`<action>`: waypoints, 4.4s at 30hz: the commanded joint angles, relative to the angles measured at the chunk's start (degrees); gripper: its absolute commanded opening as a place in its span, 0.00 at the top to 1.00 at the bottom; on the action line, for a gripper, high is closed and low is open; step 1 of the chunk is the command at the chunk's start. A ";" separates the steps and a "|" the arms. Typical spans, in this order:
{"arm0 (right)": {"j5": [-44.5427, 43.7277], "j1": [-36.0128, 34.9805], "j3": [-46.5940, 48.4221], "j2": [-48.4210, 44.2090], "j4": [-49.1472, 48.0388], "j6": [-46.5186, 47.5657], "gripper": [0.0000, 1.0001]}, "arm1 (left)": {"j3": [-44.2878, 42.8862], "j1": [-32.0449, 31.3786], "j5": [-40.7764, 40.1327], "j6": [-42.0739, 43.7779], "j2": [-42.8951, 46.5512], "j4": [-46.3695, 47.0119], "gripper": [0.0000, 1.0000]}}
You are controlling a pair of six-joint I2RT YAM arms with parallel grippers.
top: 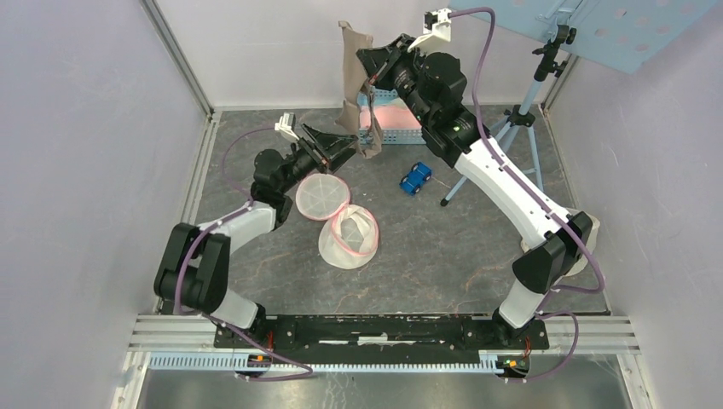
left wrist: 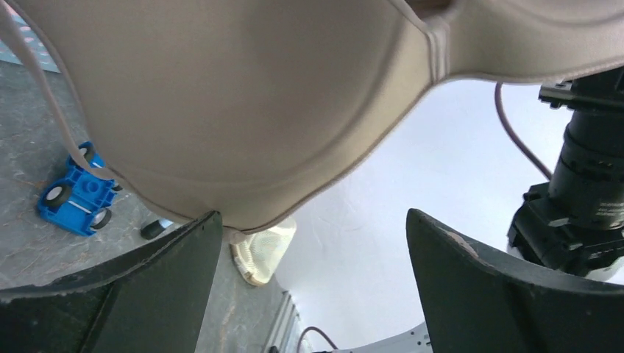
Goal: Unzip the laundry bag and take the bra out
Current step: Place the bra in the bin.
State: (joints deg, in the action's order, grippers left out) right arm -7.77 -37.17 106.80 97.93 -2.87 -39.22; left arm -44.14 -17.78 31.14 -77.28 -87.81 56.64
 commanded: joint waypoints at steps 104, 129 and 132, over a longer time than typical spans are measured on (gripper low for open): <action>-15.99 17.24 -7.31 27.36 -25.42 24.54 0.15 | -66.97 -7.12 -43.25 99.67 -48.72 -30.19 0.50; -1.21 15.46 -12.86 18.77 -14.88 42.89 0.02 | -84.10 -3.30 -28.76 92.35 -44.48 -72.19 0.45; -1.71 15.53 -12.76 19.05 -13.46 43.44 0.02 | -93.24 -3.35 -30.10 92.19 -50.64 -75.11 0.46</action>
State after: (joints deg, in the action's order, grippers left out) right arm -11.94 -21.65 94.26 119.17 -18.02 0.36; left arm -127.63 -20.95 -0.89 18.02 -131.94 -8.86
